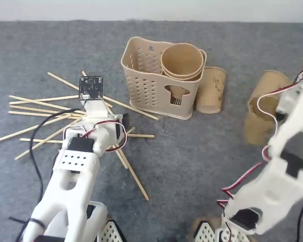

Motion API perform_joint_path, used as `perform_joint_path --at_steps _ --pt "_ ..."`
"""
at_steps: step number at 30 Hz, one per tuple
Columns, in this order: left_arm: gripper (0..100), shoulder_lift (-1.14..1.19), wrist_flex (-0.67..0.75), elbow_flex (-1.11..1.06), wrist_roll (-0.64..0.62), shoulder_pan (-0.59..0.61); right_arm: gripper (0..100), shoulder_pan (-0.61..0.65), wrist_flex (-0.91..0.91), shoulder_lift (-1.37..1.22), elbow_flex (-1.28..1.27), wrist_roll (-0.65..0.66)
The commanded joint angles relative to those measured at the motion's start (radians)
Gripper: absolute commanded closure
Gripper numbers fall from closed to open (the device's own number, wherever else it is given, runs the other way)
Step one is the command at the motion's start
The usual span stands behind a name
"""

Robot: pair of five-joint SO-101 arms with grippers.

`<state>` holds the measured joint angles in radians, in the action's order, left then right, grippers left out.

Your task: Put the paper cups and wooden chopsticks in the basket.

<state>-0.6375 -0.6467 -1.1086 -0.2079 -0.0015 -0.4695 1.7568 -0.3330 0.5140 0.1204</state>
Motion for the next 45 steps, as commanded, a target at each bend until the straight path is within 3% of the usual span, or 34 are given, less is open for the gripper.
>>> perform_joint_path --at_steps 1,8,18,25,45 --pt "80 0.002 0.041 -0.001 0.012 -0.002 99.0 0.024 0.036 0.237 0.006 0.015" --pt "80 0.002 0.040 -0.002 0.012 -0.002 99.0 0.206 0.025 0.381 0.078 -0.089" --pt "80 0.002 0.041 -0.002 0.012 -0.002 99.0 0.473 -0.030 0.387 0.535 -0.253" --pt "80 0.002 0.041 -0.002 0.012 -0.002 99.0 0.680 -0.097 0.363 0.588 -0.264" --pt "80 0.002 0.043 -0.001 0.014 -0.003 99.0 0.654 -0.018 0.056 0.592 -0.270"
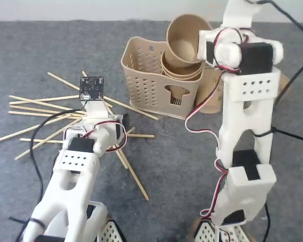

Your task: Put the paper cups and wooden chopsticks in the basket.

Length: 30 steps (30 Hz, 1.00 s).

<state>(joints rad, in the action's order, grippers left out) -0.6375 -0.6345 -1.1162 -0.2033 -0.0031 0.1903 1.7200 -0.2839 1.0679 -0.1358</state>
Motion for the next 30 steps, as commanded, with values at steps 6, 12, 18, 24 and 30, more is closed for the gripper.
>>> perform_joint_path --at_steps 6,12,18,24,30 --pt "80 0.002 0.031 0.007 0.009 -0.002 96.2 0.002 0.038 -0.025 0.035 -0.008" --pt "80 0.002 0.031 0.007 0.009 -0.002 76.8 0.002 0.068 -0.016 0.055 0.015" --pt "80 0.002 0.031 0.007 0.009 -0.002 77.9 -0.022 0.076 0.119 0.061 0.078" --pt "80 0.002 0.031 0.007 0.009 -0.002 79.2 -0.133 0.073 0.239 -0.002 0.038" --pt "80 0.002 0.031 0.007 0.009 -0.002 96.2 -0.260 -0.008 0.217 -0.233 -0.058"
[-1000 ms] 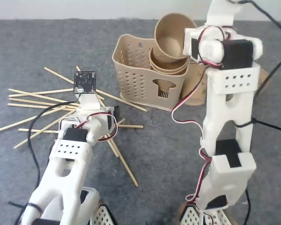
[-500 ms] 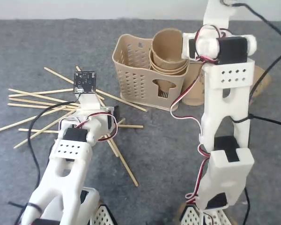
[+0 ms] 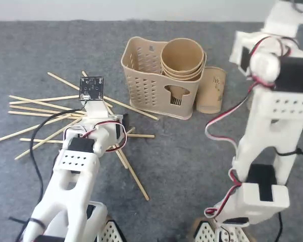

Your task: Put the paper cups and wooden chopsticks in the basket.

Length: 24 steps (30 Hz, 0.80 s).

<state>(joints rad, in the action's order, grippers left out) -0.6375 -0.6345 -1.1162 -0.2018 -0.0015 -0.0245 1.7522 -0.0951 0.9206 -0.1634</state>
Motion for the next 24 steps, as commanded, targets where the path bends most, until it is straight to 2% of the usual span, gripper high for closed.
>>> perform_joint_path --at_steps 1,8,18,24 --pt "80 0.002 0.031 0.007 0.008 -0.003 99.1 -0.053 -0.071 0.018 -0.121 -0.031" --pt "80 0.002 0.031 0.005 0.008 -0.003 99.1 -0.087 -0.349 -0.153 -0.238 -0.037" --pt "80 0.002 0.031 0.005 0.008 -0.003 99.0 -0.036 -0.687 -0.395 -0.236 -0.037" --pt "80 0.002 0.055 -0.013 0.017 -0.043 99.0 -0.018 -0.834 -0.545 -0.236 -0.031"
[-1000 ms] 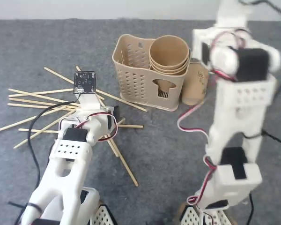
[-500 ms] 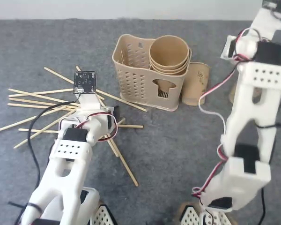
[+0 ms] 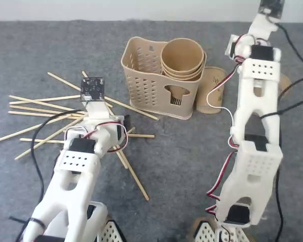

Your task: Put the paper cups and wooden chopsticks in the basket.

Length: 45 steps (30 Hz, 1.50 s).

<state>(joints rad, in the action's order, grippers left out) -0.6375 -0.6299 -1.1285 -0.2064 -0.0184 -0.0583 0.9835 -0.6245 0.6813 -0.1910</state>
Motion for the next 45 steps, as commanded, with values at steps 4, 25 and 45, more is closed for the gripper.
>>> perform_joint_path --at_steps 4,25,45 --pt "80 0.002 0.054 -0.001 0.044 -0.028 99.0 0.025 -0.168 -0.116 0.005 -0.002" --pt "80 0.002 0.055 -0.001 0.046 -0.020 99.0 0.119 0.295 -0.091 0.005 0.219" --pt "80 0.002 0.055 -0.001 0.048 -0.020 99.0 0.010 0.812 0.174 -0.097 0.285"
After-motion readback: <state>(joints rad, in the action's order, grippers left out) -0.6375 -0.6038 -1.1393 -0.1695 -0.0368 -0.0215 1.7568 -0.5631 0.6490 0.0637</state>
